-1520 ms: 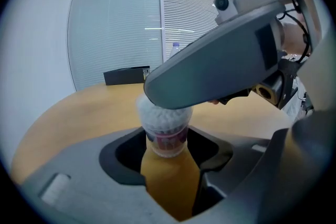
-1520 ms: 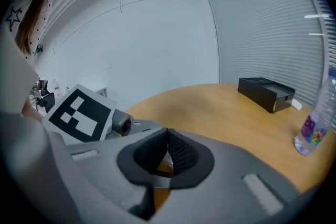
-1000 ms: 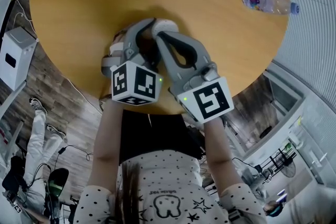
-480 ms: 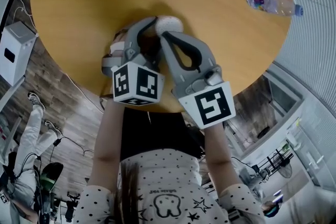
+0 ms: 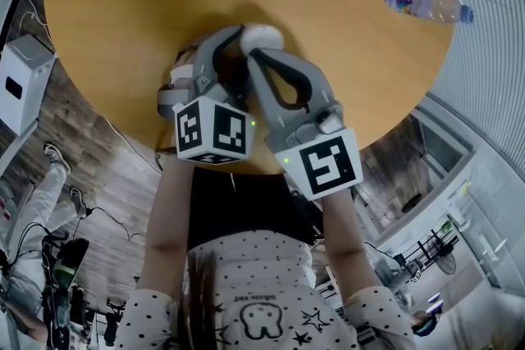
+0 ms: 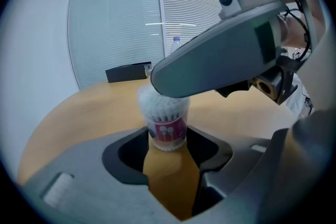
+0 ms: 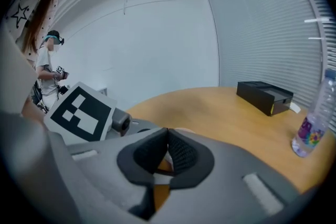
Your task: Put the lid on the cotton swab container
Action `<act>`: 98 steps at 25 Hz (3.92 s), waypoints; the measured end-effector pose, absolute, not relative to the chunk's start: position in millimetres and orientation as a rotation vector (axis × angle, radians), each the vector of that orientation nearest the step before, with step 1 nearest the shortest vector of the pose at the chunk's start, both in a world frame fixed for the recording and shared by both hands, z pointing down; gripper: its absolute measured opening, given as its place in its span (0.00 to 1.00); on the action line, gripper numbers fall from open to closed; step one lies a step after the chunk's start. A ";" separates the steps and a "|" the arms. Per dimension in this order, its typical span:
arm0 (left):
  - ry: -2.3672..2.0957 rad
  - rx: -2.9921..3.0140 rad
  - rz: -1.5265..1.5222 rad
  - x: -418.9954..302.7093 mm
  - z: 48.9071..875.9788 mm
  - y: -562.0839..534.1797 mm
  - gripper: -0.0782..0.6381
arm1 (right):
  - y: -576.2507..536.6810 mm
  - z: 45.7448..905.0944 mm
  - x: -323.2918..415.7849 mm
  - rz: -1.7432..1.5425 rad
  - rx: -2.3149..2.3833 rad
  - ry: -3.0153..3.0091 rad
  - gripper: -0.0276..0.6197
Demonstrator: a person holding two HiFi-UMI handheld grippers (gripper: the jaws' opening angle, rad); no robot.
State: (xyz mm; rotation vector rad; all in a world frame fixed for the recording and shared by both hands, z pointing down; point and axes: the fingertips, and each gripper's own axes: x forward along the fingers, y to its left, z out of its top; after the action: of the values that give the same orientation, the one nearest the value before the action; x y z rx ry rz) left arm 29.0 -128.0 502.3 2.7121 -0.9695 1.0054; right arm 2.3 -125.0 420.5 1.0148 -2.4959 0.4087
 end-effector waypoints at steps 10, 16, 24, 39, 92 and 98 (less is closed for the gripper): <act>-0.972 2.713 1.002 30.6 502.5 -126.7 0.44 | -124.9 418.8 3.4 0.392 1.012 -2.517 0.05; -1.007 2.700 0.999 24.2 501.2 -123.2 0.45 | -121.5 417.5 1.1 0.352 0.987 -2.577 0.05; -1.106 2.643 0.967 -2.6 493.9 -106.1 0.46 | -119.8 414.9 0.6 0.349 1.000 -2.597 0.05; -1.238 2.633 0.899 -10.3 463.8 -96.2 0.46 | -122.1 404.5 11.7 0.336 1.056 -2.642 0.05; -1.882 2.557 0.094 -14.0 164.6 -36.3 0.12 | -34.8 179.1 146.8 0.102 1.502 -2.720 0.05; -1.885 2.546 0.100 -16.2 163.0 -14.0 0.12 | -12.1 174.7 153.4 0.125 1.538 -2.721 0.05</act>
State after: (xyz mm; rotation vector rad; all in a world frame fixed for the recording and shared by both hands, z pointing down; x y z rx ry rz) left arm -16.2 -14.0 163.0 2.5456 -1.8847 0.1001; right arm 153.4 -12.1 174.7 1.5383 -2.7213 0.1255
